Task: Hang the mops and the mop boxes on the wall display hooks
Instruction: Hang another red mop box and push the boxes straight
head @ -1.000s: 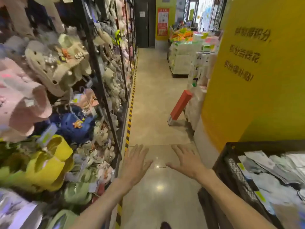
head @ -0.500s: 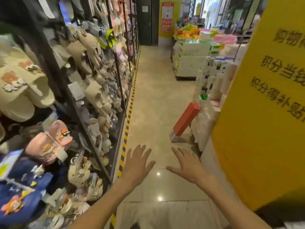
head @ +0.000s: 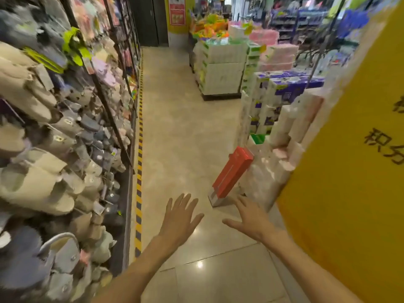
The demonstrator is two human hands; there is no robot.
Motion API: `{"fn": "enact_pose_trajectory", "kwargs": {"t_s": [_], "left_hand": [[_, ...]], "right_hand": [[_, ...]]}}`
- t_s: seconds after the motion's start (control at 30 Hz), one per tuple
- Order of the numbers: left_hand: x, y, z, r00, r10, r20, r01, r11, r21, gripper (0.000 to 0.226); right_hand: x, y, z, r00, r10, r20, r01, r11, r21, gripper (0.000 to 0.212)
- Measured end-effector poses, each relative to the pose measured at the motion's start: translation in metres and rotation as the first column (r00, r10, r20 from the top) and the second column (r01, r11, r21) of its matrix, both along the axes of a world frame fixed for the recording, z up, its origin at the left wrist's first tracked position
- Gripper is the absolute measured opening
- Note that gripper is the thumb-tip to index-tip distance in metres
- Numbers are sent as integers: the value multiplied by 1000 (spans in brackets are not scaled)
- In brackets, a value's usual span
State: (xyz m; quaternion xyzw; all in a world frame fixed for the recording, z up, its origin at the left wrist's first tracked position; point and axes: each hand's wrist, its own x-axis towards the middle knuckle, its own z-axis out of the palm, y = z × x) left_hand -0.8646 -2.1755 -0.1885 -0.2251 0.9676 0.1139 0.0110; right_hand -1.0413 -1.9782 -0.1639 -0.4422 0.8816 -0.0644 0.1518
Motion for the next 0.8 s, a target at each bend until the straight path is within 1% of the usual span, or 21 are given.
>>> {"fn": "enact_pose_trajectory", "kwargs": {"t_s": [0.07,0.2,0.3,0.4,0.53,0.57,0.67,0.8], "left_hand": [[-40,-27,-1,999,-35,12,35,999,11,91],[-126,-78,-12,991,-123,49,122,992,17,93],[-199,-116,-29,984,-174,50,174,985,7,90],[-272,-152,-44,973,-225,55,223,974,32,88],[-367,-200,-55,950,-298,91,291,953,84,84],[-390,-213,-58,942,-320,102,312,946,88,83],[-454,-248,-73,920,-365,143,353,930,104,79],[-522,-277,-104,873,-450,186,431,892,136,75]], "right_hand": [[-34,-23,-7,999,-46,17,46,999,-18,97],[-108,-65,-33,994,-110,25,110,994,-6,102],[-170,-94,-63,977,-191,90,194,981,-17,111],[-233,-122,-93,946,-276,169,284,958,-26,116],[-314,-158,-114,893,-360,272,383,923,-36,126],[-332,-167,-119,876,-383,293,408,913,-27,125],[-381,-189,-133,831,-432,349,463,886,-6,111],[-437,-211,-157,773,-483,412,530,848,-2,115]]}}
